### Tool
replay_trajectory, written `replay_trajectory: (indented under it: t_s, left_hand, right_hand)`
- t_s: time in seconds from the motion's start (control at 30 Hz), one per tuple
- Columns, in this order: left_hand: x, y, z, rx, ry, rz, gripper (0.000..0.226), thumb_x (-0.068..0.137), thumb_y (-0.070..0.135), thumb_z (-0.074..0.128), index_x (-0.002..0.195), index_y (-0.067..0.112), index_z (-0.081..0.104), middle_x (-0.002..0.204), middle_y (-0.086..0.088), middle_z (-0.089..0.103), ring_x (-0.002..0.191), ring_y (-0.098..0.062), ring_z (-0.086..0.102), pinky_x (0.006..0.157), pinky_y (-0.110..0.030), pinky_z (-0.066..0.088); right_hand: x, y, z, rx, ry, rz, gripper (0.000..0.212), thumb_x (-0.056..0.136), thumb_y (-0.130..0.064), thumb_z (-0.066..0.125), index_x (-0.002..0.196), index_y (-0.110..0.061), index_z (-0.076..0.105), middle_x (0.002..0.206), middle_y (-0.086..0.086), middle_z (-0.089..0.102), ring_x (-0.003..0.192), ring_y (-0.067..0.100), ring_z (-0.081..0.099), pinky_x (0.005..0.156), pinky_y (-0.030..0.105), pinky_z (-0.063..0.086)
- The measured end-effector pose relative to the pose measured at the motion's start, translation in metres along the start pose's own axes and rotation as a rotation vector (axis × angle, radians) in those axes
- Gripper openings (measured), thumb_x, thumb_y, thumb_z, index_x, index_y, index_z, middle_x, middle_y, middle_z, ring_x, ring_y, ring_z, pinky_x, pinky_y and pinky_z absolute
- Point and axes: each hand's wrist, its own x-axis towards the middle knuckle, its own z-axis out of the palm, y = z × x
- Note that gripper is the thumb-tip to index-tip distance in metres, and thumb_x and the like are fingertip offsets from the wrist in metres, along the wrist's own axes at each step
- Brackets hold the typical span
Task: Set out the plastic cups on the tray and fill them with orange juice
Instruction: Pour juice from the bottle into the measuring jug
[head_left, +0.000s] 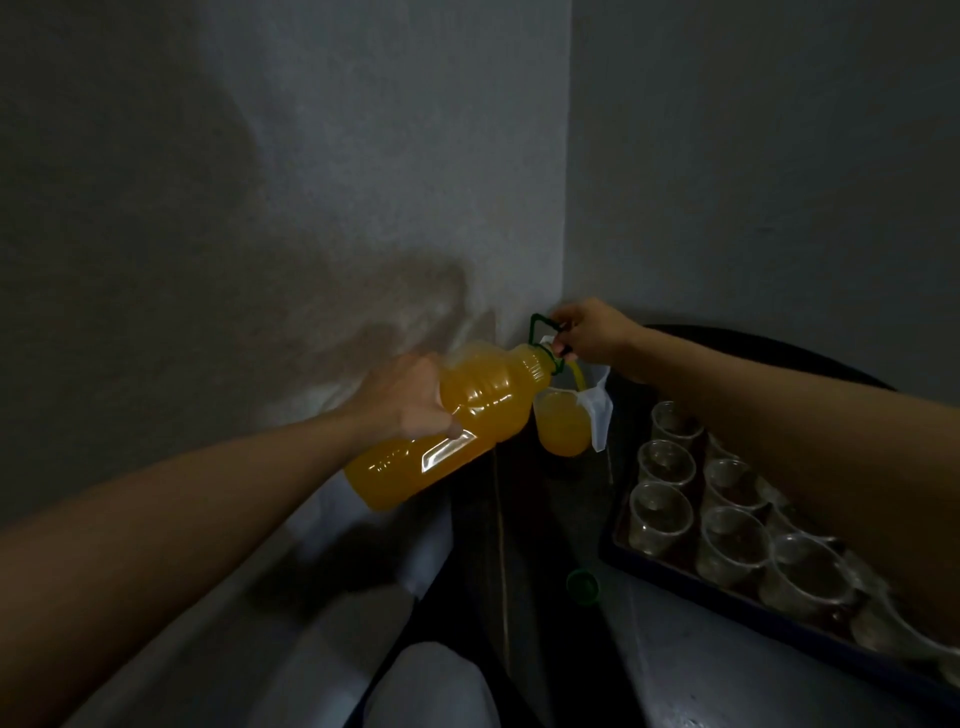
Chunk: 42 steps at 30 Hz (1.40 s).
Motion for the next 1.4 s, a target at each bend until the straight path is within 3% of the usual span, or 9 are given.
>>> replay_trajectory:
  t_s: [0.23, 0.3, 0.43, 0.7, 1.03, 1.4]
  left_hand:
    - [0.002, -0.005, -0.005, 0.018, -0.006, -0.002, 0.052, 0.054, 0.058, 0.087, 0.08, 0.02, 0.063, 0.078, 0.002, 0.066, 0.069, -0.02, 0.065, 0.064, -0.033, 0.057]
    - [0.001, -0.007, -0.007, 0.03, 0.003, 0.009, 0.058, 0.052, 0.06, 0.085, 0.089, 0.021, 0.063, 0.086, 0.001, 0.068, 0.074, -0.021, 0.065, 0.068, -0.035, 0.059]
    - [-0.003, -0.006, -0.011, 0.044, 0.004, 0.0, 0.071, 0.055, 0.059, 0.088, 0.109, 0.018, 0.064, 0.1, -0.002, 0.068, 0.088, -0.027, 0.066, 0.076, -0.038, 0.058]
    - [-0.003, -0.006, -0.011, 0.013, -0.018, -0.004, 0.071, 0.056, 0.058, 0.089, 0.109, 0.018, 0.063, 0.101, 0.0, 0.068, 0.087, -0.023, 0.066, 0.079, -0.041, 0.059]
    - [0.004, -0.007, -0.016, 0.049, -0.009, 0.026, 0.075, 0.058, 0.057, 0.088, 0.115, 0.019, 0.059, 0.104, 0.001, 0.063, 0.09, -0.023, 0.062, 0.071, -0.033, 0.05]
    - [0.007, -0.006, -0.018, 0.073, -0.022, 0.032, 0.081, 0.057, 0.058, 0.088, 0.121, 0.019, 0.058, 0.114, -0.003, 0.064, 0.098, -0.027, 0.064, 0.08, -0.037, 0.055]
  right_hand:
    - [0.001, -0.003, 0.002, -0.001, -0.003, 0.006, 0.031, 0.095, 0.001, 0.056, 0.126, -0.001, 0.06, 0.111, 0.016, 0.065, 0.092, 0.02, 0.062, 0.081, 0.03, 0.052]
    - [0.001, -0.006, 0.003, -0.007, -0.004, 0.005, 0.033, 0.095, 0.001, 0.056, 0.128, -0.001, 0.059, 0.113, 0.017, 0.065, 0.093, 0.021, 0.062, 0.081, 0.029, 0.053]
    - [0.0, -0.01, 0.008, -0.041, 0.006, -0.002, 0.037, 0.094, 0.002, 0.057, 0.131, -0.002, 0.058, 0.116, 0.019, 0.065, 0.104, 0.027, 0.064, 0.094, 0.04, 0.054]
    - [-0.002, -0.014, 0.01, -0.047, 0.033, 0.001, 0.042, 0.094, 0.005, 0.055, 0.136, -0.002, 0.054, 0.118, 0.021, 0.064, 0.104, 0.03, 0.065, 0.095, 0.045, 0.054]
    - [-0.003, -0.012, 0.01, -0.085, 0.066, -0.043, 0.039, 0.094, 0.003, 0.057, 0.133, -0.001, 0.057, 0.118, 0.022, 0.065, 0.102, 0.029, 0.064, 0.095, 0.045, 0.054]
    - [-0.004, -0.01, 0.008, -0.072, 0.062, -0.02, 0.039, 0.094, 0.004, 0.055, 0.133, -0.001, 0.057, 0.114, 0.019, 0.064, 0.105, 0.031, 0.065, 0.094, 0.045, 0.055]
